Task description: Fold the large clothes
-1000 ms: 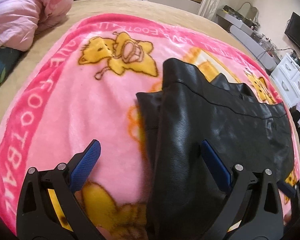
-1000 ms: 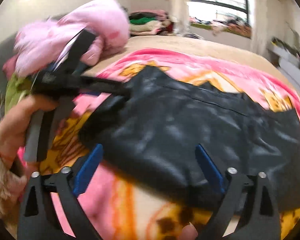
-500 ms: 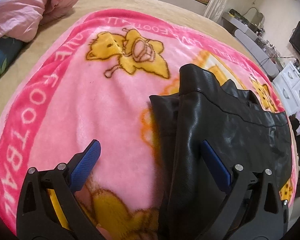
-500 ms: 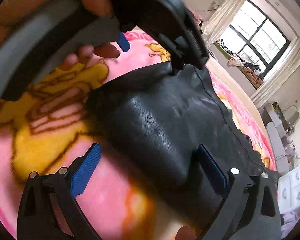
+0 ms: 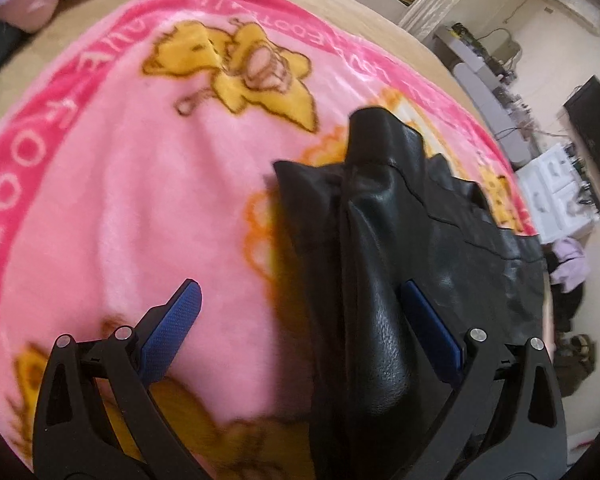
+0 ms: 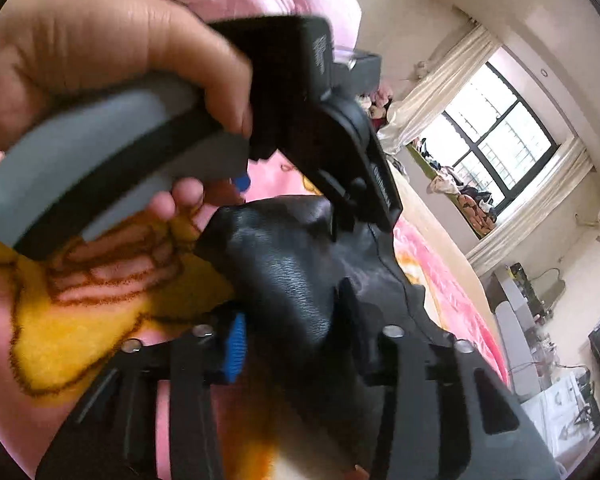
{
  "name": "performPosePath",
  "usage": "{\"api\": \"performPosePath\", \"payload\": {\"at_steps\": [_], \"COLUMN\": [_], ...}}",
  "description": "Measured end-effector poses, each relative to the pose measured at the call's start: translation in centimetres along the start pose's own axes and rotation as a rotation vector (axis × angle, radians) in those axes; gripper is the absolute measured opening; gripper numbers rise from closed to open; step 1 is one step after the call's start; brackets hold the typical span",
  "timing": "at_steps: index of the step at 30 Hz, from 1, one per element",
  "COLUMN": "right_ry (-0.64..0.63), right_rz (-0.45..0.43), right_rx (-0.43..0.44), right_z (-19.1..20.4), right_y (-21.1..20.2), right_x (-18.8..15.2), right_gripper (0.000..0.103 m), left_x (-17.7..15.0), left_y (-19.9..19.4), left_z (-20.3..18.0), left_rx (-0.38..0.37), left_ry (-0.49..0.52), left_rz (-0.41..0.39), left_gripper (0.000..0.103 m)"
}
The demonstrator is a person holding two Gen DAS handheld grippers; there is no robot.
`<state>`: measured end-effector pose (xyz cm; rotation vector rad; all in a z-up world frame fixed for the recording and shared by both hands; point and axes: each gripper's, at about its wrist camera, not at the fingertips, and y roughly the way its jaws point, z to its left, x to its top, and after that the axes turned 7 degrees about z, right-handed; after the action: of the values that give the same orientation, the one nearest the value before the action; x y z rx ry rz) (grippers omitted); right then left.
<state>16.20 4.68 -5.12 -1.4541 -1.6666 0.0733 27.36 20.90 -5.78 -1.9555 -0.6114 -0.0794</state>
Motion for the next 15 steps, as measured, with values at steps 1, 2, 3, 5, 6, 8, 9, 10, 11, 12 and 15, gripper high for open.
{"api": "performPosePath", "payload": {"at_steps": [1, 2, 3, 5, 6, 8, 9, 10, 11, 12, 15], "right_ry": [0.016, 0.036, 0.047, 0.074, 0.097, 0.152, 0.182, 0.209, 0.224, 0.248, 0.311], "right_rz": [-0.009, -0.019, -0.028, -0.04, -0.05, -0.071, -0.082, -0.092, -0.101, -0.115, -0.147], "right_rx": [0.005, 0.012, 0.014, 0.019, 0.025, 0.046, 0.057, 0.065, 0.068, 0.073, 0.081], "right_z": [-0.4, -1.0, -1.4, -2.3, -2.8, -4.2, -4.9, -5.4, -5.7, -6.4, -8.7], "right_y": [-0.1, -0.2, -0.3, -0.9, -1.4, -2.1, -2.5, -3.0, -3.4, -3.9, -5.1], "right_x": [-0.1, -0.2, -0.3, -0.4, -0.5, -0.6, -0.7, -0.8, -0.9, -1.2, -2.0], "right_gripper": [0.032, 0.03, 0.029, 0.025, 0.025, 0.023, 0.023, 0.023, 0.022, 0.022, 0.02], "left_x": [0.0, -0.1, -0.3, -0.6, -0.8, -1.2, -1.4, -1.5, -1.7, -1.7, -1.8], "left_y": [0.2, 0.3, 0.3, -0.2, -0.7, -1.8, -2.4, -2.9, -3.4, -3.8, -5.0], "left_z": [-0.1, -0.3, -0.7, -1.6, -2.6, -4.0, -4.7, -5.3, -6.1, -6.8, -9.6], "left_rx": [-0.026, -0.051, -0.071, -0.111, -0.13, -0.113, -0.117, -0.124, -0.136, -0.144, -0.151], "left_ry": [-0.007, -0.013, -0.011, 0.005, 0.028, 0.065, 0.074, 0.074, 0.072, 0.072, 0.085], "left_rz": [0.008, 0.009, 0.003, -0.017, -0.032, -0.073, -0.096, -0.111, -0.126, -0.137, -0.173], "left_gripper": [0.093, 0.093, 0.089, 0.061, 0.056, 0.052, 0.052, 0.052, 0.052, 0.052, 0.052]}}
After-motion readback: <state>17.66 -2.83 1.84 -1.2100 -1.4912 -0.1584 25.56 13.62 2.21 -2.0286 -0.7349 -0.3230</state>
